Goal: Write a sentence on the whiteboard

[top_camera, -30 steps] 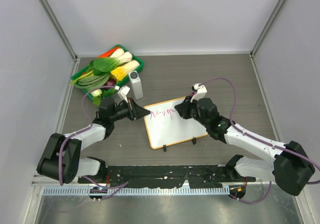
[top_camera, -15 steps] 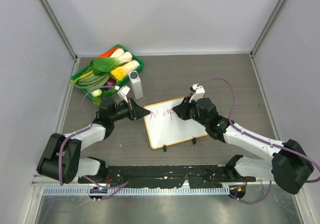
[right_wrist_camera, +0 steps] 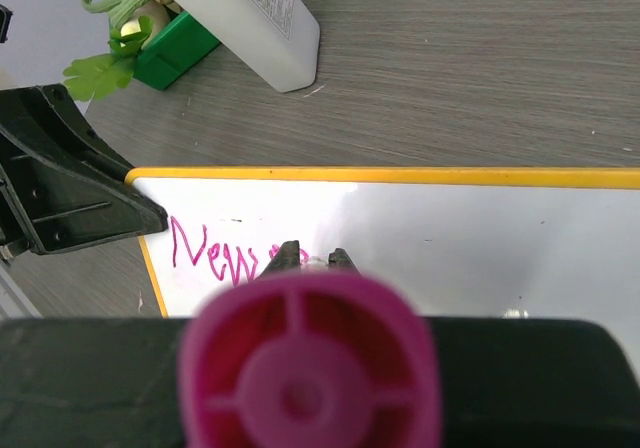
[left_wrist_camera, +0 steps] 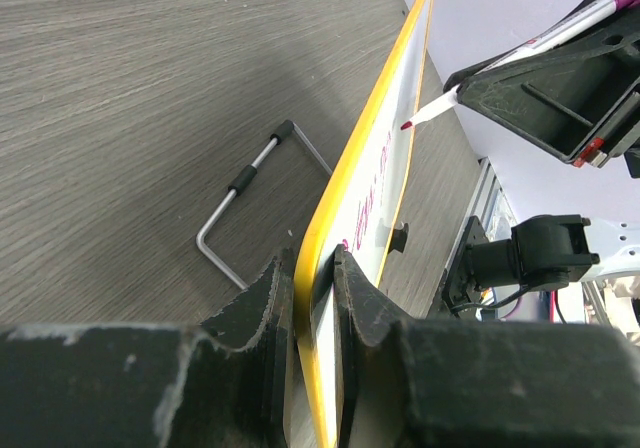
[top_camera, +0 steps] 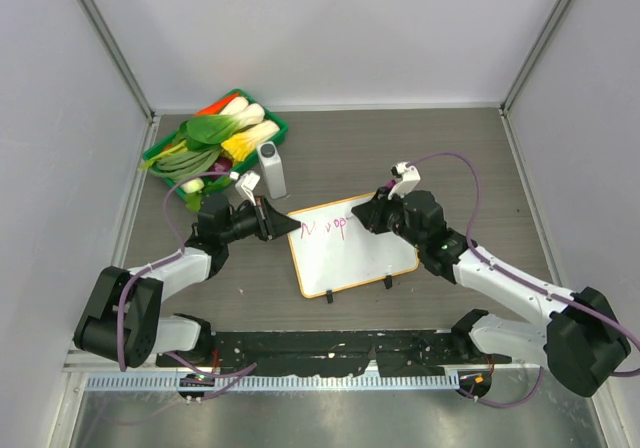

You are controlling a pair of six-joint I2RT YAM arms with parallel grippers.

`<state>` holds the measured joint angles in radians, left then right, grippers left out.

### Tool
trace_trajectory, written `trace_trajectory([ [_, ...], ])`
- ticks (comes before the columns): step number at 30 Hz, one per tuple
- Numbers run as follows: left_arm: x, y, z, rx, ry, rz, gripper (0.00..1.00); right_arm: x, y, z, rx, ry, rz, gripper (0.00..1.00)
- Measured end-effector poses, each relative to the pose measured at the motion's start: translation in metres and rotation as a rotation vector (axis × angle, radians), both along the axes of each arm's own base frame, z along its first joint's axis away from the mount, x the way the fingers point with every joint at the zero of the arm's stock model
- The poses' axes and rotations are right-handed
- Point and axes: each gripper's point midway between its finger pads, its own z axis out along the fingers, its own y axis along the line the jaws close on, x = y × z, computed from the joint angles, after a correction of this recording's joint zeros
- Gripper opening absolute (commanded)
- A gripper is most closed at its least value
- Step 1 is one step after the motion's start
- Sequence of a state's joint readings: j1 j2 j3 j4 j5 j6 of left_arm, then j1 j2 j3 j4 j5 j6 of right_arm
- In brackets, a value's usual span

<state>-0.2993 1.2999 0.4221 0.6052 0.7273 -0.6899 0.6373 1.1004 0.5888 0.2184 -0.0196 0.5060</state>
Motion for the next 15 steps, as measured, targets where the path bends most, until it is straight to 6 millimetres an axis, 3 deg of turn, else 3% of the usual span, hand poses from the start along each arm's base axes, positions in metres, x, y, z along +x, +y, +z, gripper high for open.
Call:
trace_trajectory([
  [15,-0.0001,0.0001,-0.0006,0.001,0.003,0.001,0.0,0.0017,0.0016,-0.01,-0.018,0.021,0.003,0.01],
])
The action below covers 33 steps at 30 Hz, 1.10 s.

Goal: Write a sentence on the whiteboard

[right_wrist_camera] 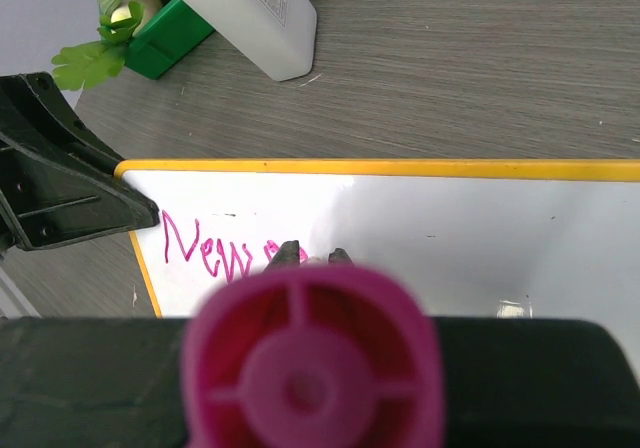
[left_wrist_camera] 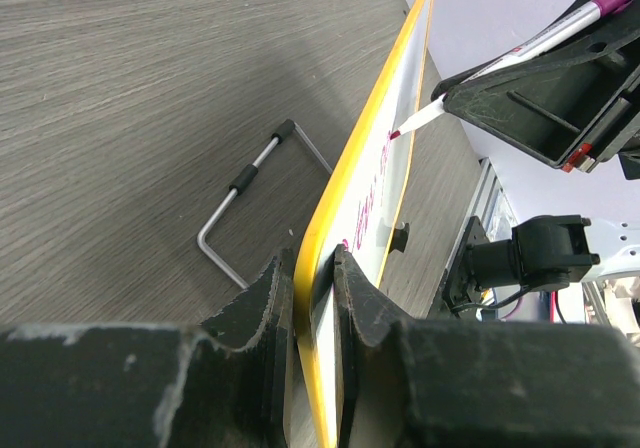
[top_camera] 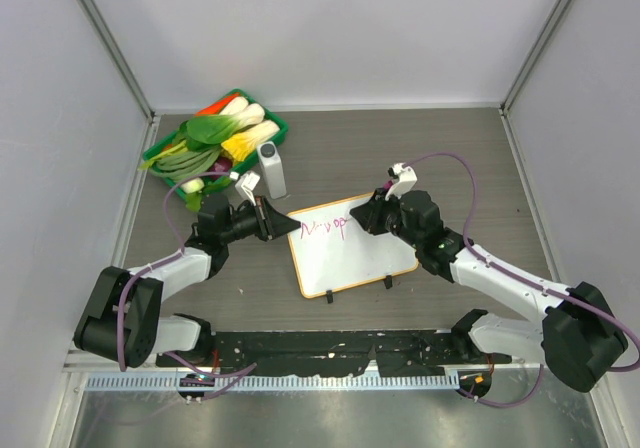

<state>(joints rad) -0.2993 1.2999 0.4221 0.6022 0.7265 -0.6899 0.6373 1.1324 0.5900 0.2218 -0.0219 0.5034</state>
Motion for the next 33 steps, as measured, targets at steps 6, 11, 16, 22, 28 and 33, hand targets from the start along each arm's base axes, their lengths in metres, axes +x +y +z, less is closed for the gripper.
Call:
trace_trajectory([
  [6,0.0,0.0,0.0,0.0,0.0,0.0,0.0,-0.001,-0.001,0.0,-0.002,0.003,0.0,0.01],
  [11,0.0,0.0,0.0,0.0,0.0,0.0,0.0,-0.009,-0.005,-0.009,-0.008,0.017,0.009,0.01],
  [16,0.0,0.0,0.0,0.0,0.0,0.0,0.0,-0.017,-0.007,-0.016,-0.007,0.03,0.022,0.01],
  [22,0.0,0.0,0.0,0.0,0.0,0.0,0.0,-0.025,-0.009,-0.023,-0.007,0.045,0.036,0.02],
  [28,0.0,0.0,0.001,0.0,-0.002,-0.001,0.0,-0.027,-0.01,-0.022,-0.009,0.044,0.044,0.01],
  [33,0.0,0.0,0.001,0.001,-0.006,-0.002,0.0,-0.025,-0.008,-0.015,-0.003,0.034,0.045,0.01],
])
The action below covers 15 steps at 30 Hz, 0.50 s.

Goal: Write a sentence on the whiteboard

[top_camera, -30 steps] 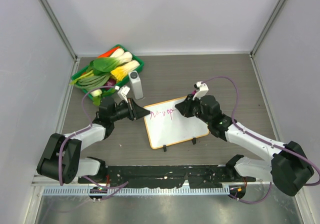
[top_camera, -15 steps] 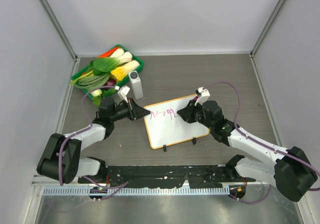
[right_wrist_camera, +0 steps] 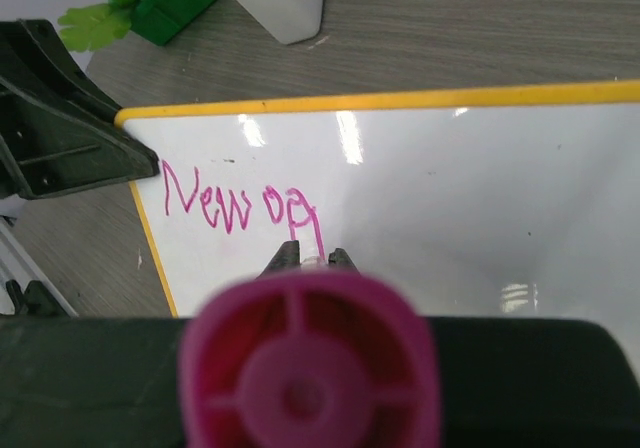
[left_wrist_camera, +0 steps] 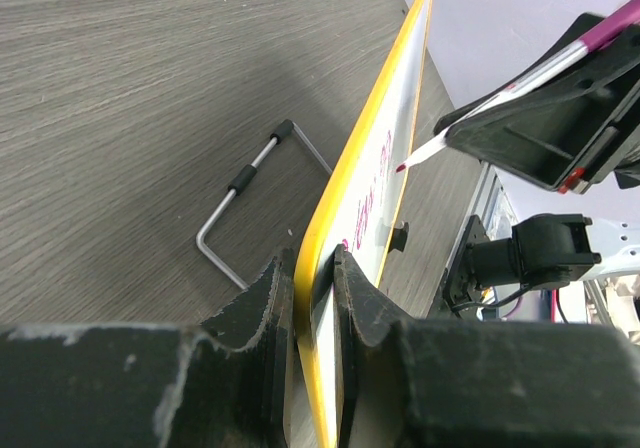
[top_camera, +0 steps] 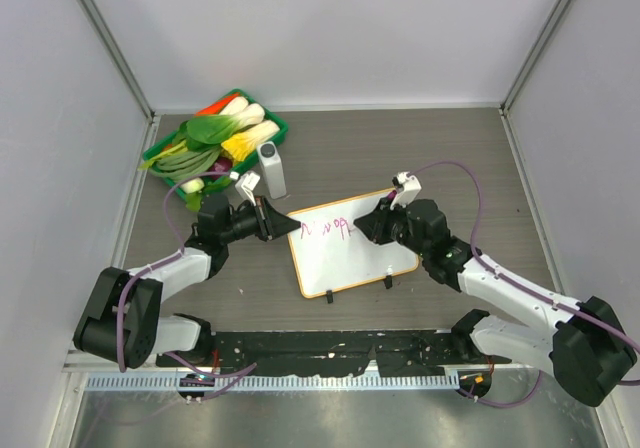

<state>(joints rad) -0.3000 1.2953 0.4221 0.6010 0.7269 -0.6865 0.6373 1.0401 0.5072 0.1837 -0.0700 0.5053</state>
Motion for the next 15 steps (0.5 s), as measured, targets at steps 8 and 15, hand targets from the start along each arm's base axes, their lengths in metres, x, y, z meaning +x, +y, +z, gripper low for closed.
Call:
trace_trajectory([
  [8,0.0,0.0,0.0,0.003,-0.007,-0.002,0.0,0.016,0.007,0.037,0.053,-0.076,-0.019,0.01],
  [15,0.0,0.0,0.0,0.005,-0.008,-0.003,0.0,0.027,0.009,0.022,0.017,-0.045,-0.045,0.01],
])
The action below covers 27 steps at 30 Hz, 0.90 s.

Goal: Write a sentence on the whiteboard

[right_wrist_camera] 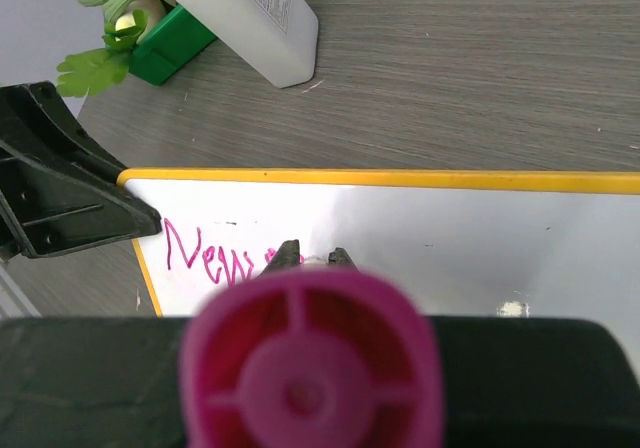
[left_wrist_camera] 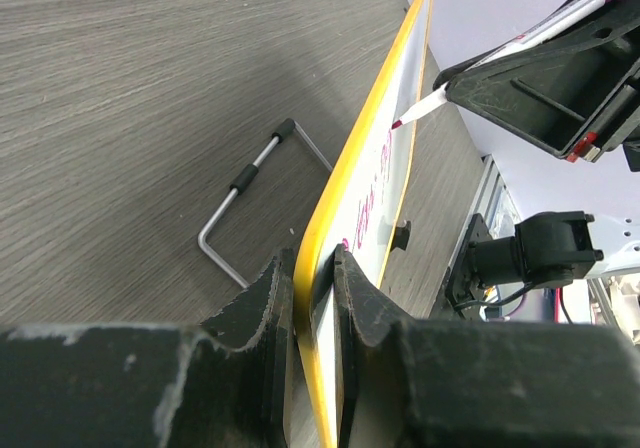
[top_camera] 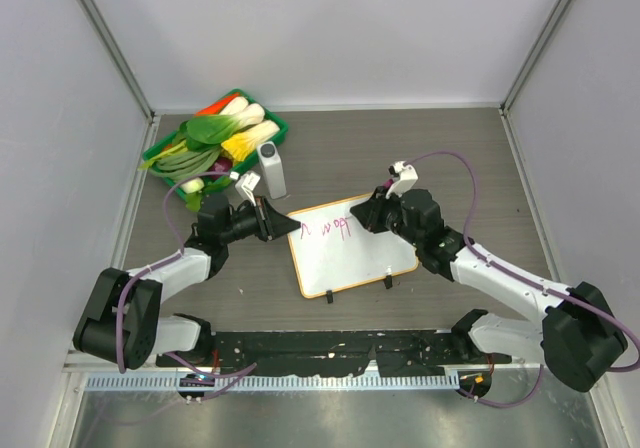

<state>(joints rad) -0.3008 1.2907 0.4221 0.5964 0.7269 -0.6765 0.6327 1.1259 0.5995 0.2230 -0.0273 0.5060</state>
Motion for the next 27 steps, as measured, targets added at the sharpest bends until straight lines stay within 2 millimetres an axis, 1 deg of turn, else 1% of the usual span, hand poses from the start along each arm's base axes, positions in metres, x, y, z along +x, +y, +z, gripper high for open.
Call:
trace_trajectory([
  [2,0.0,0.0,-0.001,0.002,0.003,0.001,0.0,0.001,0.0,-0.003,-0.005,0.006,-0.004,0.01],
  [16,0.0,0.001,-0.001,0.003,0.007,0.004,0.0,0.007,-0.006,-0.002,-0.019,-0.009,-0.047,0.01],
  [27,0.0,0.0,-0.001,0.003,0.007,0.003,0.0,0.004,-0.012,-0.003,-0.053,-0.013,-0.049,0.01],
])
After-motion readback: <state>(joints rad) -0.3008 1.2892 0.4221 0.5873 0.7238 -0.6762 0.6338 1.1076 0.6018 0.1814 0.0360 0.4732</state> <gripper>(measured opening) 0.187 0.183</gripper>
